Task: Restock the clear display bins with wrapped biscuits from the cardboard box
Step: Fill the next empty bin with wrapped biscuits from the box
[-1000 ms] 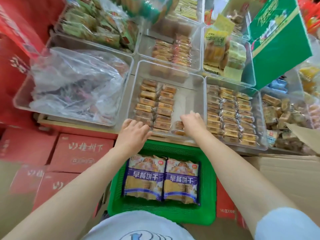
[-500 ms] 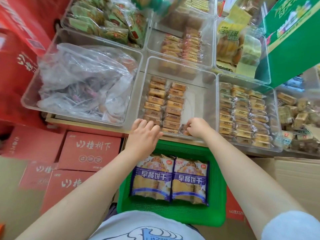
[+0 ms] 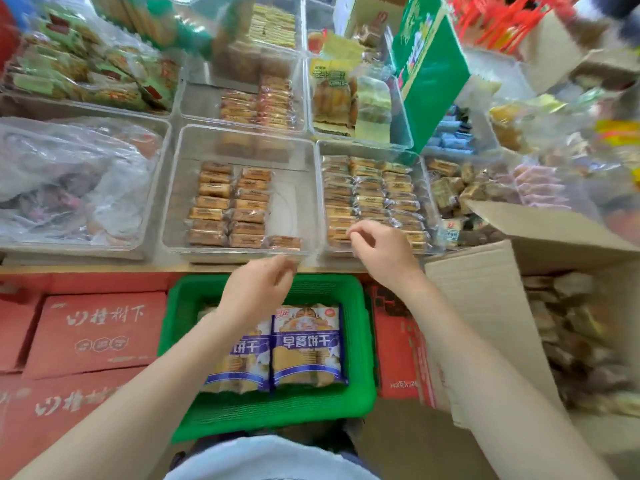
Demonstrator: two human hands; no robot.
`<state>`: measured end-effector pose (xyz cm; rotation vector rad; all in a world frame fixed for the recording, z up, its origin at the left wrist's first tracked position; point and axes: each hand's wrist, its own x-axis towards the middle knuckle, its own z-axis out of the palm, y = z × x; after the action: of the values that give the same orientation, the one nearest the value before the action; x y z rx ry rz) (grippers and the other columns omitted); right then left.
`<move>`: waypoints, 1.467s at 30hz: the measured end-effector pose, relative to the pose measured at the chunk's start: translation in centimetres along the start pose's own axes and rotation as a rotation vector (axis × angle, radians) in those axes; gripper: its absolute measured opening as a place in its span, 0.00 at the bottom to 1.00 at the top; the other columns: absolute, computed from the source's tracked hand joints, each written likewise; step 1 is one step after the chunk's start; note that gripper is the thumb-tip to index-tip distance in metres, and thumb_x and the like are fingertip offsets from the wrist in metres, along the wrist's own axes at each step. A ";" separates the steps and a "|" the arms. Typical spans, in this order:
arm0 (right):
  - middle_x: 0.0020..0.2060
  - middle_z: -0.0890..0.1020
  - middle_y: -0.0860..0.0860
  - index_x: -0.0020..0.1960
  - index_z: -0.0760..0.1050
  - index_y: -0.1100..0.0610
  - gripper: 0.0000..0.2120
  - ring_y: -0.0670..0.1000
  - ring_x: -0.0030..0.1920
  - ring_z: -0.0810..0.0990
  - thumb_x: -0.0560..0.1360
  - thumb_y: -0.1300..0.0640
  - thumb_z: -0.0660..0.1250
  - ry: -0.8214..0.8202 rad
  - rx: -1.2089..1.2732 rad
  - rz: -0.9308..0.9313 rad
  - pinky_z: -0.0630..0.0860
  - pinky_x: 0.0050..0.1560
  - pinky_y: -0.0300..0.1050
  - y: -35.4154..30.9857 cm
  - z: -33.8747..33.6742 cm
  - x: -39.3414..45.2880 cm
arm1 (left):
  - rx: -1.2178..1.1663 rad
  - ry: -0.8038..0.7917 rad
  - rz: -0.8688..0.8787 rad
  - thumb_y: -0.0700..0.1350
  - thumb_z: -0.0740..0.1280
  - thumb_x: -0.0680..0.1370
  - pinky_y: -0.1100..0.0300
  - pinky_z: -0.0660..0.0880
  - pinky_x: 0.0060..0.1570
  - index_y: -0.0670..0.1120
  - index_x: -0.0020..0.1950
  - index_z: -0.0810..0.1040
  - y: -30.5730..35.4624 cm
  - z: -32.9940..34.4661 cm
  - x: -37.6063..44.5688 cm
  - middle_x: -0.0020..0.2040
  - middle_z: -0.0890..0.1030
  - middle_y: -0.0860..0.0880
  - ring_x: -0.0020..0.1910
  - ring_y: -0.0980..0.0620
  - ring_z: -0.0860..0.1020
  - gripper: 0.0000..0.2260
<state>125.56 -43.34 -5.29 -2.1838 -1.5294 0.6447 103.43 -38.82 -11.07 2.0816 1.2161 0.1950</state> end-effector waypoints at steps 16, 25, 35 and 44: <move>0.41 0.82 0.46 0.49 0.81 0.53 0.10 0.49 0.44 0.80 0.81 0.56 0.60 0.138 0.068 0.240 0.71 0.39 0.41 34.1 -20.3 -9.7 | -0.474 -0.037 -0.155 0.55 0.70 0.77 0.47 0.62 0.76 0.54 0.82 0.51 34.4 24.0 0.2 0.80 0.59 0.52 0.77 0.51 0.60 0.40; 0.67 0.75 0.61 0.70 0.71 0.65 0.23 0.60 0.66 0.75 0.81 0.52 0.65 -0.219 0.099 0.487 0.74 0.65 0.49 40.4 -13.1 -2.3 | -0.517 0.104 -0.362 0.45 0.63 0.76 0.47 0.71 0.68 0.62 0.76 0.66 35.6 24.3 2.4 0.68 0.76 0.58 0.65 0.53 0.75 0.29; 0.74 0.62 0.61 0.78 0.52 0.64 0.49 0.60 0.72 0.65 0.72 0.39 0.74 -0.086 0.142 0.761 0.71 0.66 0.54 40.2 -8.2 0.0 | -0.565 0.115 -0.347 0.49 0.63 0.75 0.44 0.72 0.68 0.64 0.74 0.68 35.4 24.2 2.6 0.62 0.78 0.65 0.64 0.57 0.76 0.27; 0.59 0.80 0.55 0.67 0.72 0.59 0.32 0.53 0.52 0.83 0.73 0.38 0.71 -0.440 0.486 0.516 0.82 0.50 0.48 39.3 -14.9 -0.8 | -0.525 0.119 -0.301 0.44 0.63 0.80 0.49 0.74 0.61 0.63 0.74 0.68 35.0 24.6 3.1 0.56 0.77 0.68 0.56 0.62 0.76 0.24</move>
<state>163.84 -57.71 -15.10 -2.1194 -0.8209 1.5624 140.89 -59.32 -7.47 1.4376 1.3581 0.4494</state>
